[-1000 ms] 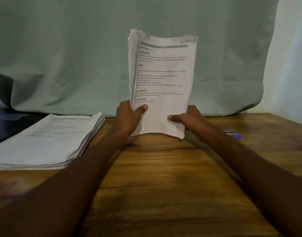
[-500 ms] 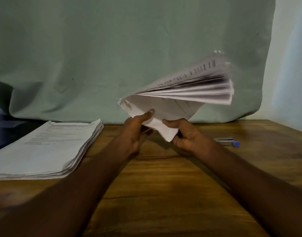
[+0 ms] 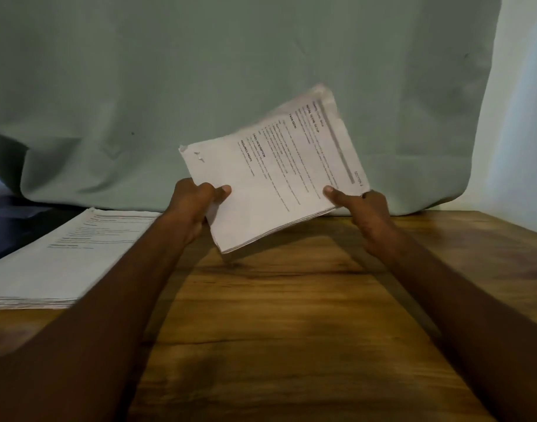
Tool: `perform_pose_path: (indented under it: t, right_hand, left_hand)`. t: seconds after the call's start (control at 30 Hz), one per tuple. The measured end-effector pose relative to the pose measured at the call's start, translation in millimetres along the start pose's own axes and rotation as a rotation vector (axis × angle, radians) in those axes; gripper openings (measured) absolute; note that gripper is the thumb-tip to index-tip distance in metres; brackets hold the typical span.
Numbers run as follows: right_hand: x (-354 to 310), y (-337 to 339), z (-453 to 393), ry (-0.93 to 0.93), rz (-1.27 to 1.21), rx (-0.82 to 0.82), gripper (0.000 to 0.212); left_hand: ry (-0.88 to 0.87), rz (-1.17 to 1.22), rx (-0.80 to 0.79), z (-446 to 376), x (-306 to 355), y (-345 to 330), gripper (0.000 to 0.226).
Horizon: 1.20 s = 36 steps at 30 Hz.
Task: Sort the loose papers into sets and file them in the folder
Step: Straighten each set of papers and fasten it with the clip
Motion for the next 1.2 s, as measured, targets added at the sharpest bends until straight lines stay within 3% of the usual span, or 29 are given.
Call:
perform_pose_path:
  t: [0.1,0.23,0.37,0.5,0.63,0.9,1.1,1.2]
  right_hand:
    - [-3.8,10.4,-16.6,0.015,-0.005,0.041,0.059]
    - [-2.0,2.3,-16.5,-0.013,0.068,-0.132,0.084]
    - [-8.3,-0.7,-11.2,0.026,0.102,-0.254,0.045]
    - [-18.8,3.8,-11.8,0.030,0.080,-0.304,0.048]
    - [-6.0,-12.6,1.4,-0.105,-0.049,-0.398,0.044]
    - [3.3,-29.2,12.4,0.079,0.098,-0.200,0.044]
    - [-23.9,-25.9,23.6,0.338,0.087,-0.072,0.039]
    - [-18.1,-27.8,22.8,0.348,0.172,-0.046,0.044]
  left_hand:
    - [-0.109,-0.044,0.015,-3.6,5.9,8.4,0.046]
    - [-0.191,-0.080,-0.016,-3.7,12.1,10.1,0.047]
    - [-0.295,-0.175,0.002,-3.8,24.0,13.8,0.051]
    - [-0.387,-0.201,0.034,2.8,29.5,13.4,0.053]
    - [-0.412,-0.177,0.015,8.9,30.3,6.9,0.049]
    - [-0.219,-0.110,0.019,3.4,-1.6,9.5,0.048]
    - [-0.391,-0.071,0.081,19.9,22.0,-7.1,0.047]
    - [-0.415,-0.161,0.117,21.1,10.4,-11.6,0.052]
Point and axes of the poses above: each hand's wrist, its own z-axis away from the middle knuckle, its own y-axis out of the back of the hand, x = y × z, the point moved 7 cm from there along -z, towards the middle knuckle, and after that the axes turned 12 degrees about x, right-handed, at the moved point
